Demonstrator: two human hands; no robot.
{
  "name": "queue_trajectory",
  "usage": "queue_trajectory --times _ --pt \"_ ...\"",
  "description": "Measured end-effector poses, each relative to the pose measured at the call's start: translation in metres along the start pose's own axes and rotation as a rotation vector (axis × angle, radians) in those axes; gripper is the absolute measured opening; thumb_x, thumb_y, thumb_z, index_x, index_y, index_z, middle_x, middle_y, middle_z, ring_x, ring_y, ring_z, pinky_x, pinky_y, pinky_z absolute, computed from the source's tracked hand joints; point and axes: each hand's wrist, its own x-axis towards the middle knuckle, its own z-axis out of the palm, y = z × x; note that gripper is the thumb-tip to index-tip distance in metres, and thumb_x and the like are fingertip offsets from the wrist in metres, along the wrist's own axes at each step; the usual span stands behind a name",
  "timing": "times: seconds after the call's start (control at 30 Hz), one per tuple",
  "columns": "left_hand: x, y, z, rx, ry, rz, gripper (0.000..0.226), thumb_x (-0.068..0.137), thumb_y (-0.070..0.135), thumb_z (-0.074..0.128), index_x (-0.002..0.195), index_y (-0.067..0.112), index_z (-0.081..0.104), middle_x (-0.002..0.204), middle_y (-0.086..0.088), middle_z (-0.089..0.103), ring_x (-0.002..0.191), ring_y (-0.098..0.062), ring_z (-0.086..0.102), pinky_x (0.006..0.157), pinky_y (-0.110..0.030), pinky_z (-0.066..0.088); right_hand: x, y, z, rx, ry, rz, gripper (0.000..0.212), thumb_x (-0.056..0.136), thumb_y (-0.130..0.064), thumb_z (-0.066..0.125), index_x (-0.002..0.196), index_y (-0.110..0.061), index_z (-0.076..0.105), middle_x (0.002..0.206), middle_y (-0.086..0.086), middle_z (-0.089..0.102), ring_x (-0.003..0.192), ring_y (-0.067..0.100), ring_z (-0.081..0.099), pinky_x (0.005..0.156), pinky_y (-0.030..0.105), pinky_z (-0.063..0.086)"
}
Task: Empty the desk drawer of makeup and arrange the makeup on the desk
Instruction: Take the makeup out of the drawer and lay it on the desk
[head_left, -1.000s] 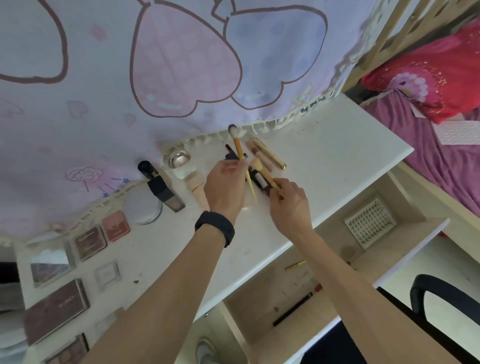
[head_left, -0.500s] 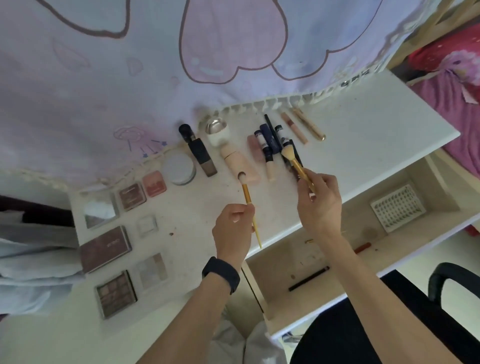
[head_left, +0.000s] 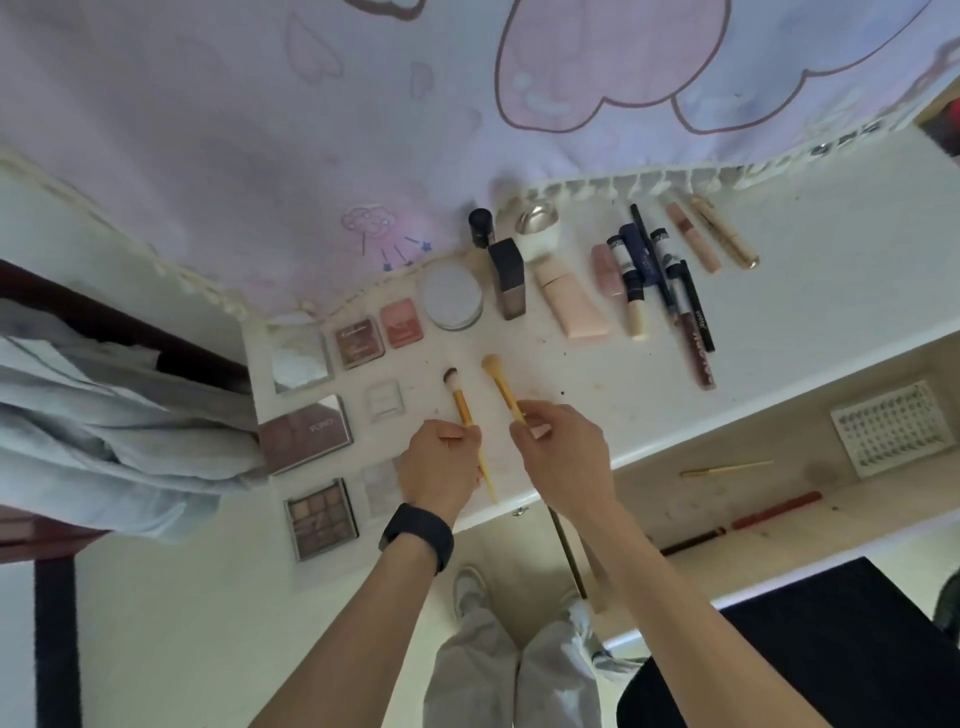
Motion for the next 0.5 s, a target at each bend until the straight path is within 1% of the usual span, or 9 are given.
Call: queue_trajectory --times 0.07,0.13,0.2,0.27,0.33,0.4,0.5 --pt "0.002 0.001 -0.004 0.074 0.017 0.005 0.019 0.091 0.041 0.063 0.09 0.023 0.069 0.062 0.005 0.071 0.057 -0.014 0.07 0.071 -0.033 0.059 0.006 -0.005 0.006 0.001 -0.028 -0.018 0.031 0.096 -0.035 0.063 0.126 -0.028 0.069 0.108 -0.012 0.067 0.078 0.002 0.06 0.088 0.027 0.051" --pt "0.003 0.004 -0.006 0.137 0.023 0.021 0.021 0.09 0.043 0.061 0.096 0.024 0.066 0.064 0.004 0.072 0.058 -0.013 0.069 0.07 -0.028 0.056 0.01 -0.006 0.01 -0.018 -0.051 -0.035 0.038 0.095 -0.039 0.065 0.131 -0.026 0.065 0.114 -0.011 0.065 0.084 0.005 0.061 0.089 0.026 0.05" --pt "0.011 -0.002 -0.019 0.095 0.008 0.008 0.025 0.089 0.045 0.062 0.102 0.024 0.059 0.073 0.0 0.073 0.064 -0.019 0.071 0.076 -0.033 0.057 0.007 -0.012 0.025 -0.078 -0.052 -0.06 0.045 0.096 -0.044 0.064 0.136 -0.025 0.061 0.121 -0.009 0.062 0.096 0.01 0.063 0.09 0.025 0.048" --pt "0.017 -0.009 -0.027 0.094 -0.014 0.022 0.025 0.089 0.042 0.064 0.105 0.023 0.057 0.082 -0.003 0.074 0.075 -0.026 0.072 0.081 -0.039 0.057 0.001 -0.016 0.037 -0.127 -0.045 -0.08 0.044 0.096 -0.043 0.063 0.136 -0.025 0.061 0.121 -0.007 0.062 0.104 0.013 0.062 0.092 0.027 0.05" --pt "0.018 -0.009 -0.027 0.124 -0.014 0.054 0.019 0.09 0.035 0.063 0.105 0.023 0.058 0.089 -0.002 0.073 0.082 -0.028 0.071 0.082 -0.041 0.057 -0.005 -0.013 0.041 -0.163 -0.052 -0.115 0.037 0.097 -0.038 0.063 0.131 -0.026 0.064 0.114 -0.007 0.065 0.105 0.015 0.06 0.09 0.03 0.051" --pt "0.019 -0.006 -0.027 0.11 -0.002 0.068 0.012 0.09 0.031 0.064 0.1 0.026 0.059 0.093 0.002 0.072 0.081 -0.026 0.07 0.08 -0.041 0.058 -0.006 -0.012 0.044 -0.18 -0.038 -0.151 0.03 0.098 -0.034 0.062 0.127 -0.026 0.068 0.103 -0.009 0.068 0.101 0.015 0.059 0.086 0.029 0.05" --pt "0.021 -0.003 -0.027 0.062 -0.012 0.072 0.007 0.089 0.028 0.064 0.092 0.03 0.059 0.09 0.003 0.071 0.075 -0.024 0.071 0.075 -0.041 0.06 -0.004 -0.015 0.046 -0.15 0.008 -0.188 0.027 0.098 -0.028 0.062 0.123 -0.024 0.071 0.093 -0.008 0.068 0.093 0.017 0.057 0.083 0.028 0.048"
